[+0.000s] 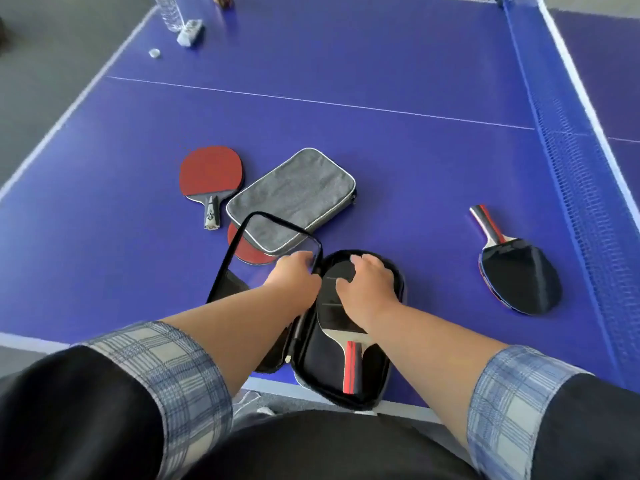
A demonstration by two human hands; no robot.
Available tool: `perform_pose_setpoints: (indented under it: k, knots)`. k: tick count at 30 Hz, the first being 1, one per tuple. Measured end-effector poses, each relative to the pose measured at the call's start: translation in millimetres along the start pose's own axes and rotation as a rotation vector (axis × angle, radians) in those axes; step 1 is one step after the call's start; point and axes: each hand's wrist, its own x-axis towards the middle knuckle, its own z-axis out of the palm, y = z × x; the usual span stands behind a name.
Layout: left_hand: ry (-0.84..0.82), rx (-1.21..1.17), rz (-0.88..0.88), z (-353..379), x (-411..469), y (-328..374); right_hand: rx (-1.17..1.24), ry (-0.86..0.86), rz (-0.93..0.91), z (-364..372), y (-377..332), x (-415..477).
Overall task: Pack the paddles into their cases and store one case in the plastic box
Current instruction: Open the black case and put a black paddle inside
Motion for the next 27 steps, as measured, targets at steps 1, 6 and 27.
perform_pose_setpoints:
  k: [1,6,27]
  knots:
    - [0.077,-0.085,0.023,-9.3,-0.8,-2.7,0.002,0.008,-0.057,-1.2,-14.7,4.8]
    - [0.363,-0.376,0.007,-67.8,4.2,-37.1,0.17,0.075,-0.195,12.2,-97.1,15.2]
    - [-0.019,-0.395,-0.299,-217.0,221.9,-193.1,0.287,-0.064,0.181,99.1,-301.3,191.7]
